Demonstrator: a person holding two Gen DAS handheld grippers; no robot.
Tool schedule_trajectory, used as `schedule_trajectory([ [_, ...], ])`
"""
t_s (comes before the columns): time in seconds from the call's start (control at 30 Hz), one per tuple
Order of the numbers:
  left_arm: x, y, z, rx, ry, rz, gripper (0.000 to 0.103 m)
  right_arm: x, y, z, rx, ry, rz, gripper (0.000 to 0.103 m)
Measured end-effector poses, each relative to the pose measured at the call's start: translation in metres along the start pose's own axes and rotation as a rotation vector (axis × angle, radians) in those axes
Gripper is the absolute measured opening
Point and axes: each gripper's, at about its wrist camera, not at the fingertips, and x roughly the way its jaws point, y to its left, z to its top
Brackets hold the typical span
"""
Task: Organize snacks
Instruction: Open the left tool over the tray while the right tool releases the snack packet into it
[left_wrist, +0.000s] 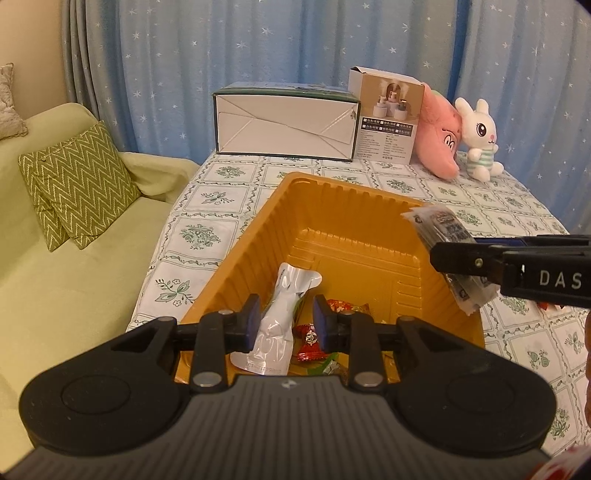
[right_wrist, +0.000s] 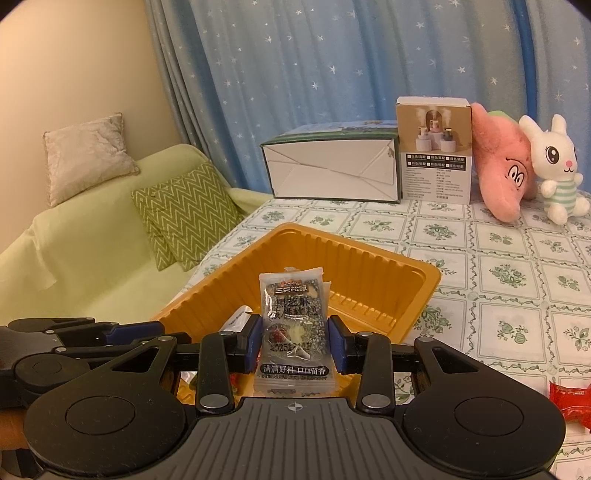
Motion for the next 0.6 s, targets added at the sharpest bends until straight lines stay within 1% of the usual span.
schedule_trajectory([
  [0.27, 0.001, 0.000, 0.000, 0.002, 0.005, 0.002, 0.027, 0.005, 0.000, 0.001, 0.019, 0.009, 0.013, 0.038],
  [0.43, 0.001, -0.002, 0.000, 0.011, 0.008, -0.004, 0.028, 0.004, -0.001, 0.002, 0.022, -0.012, 0.026, 0.039],
  [0.6, 0.001, -0.002, -0.001, 0.006, 0.006, -0.004, 0.029, 0.001, -0.011, 0.005, 0.073, -0.025, 0.003, 0.039],
])
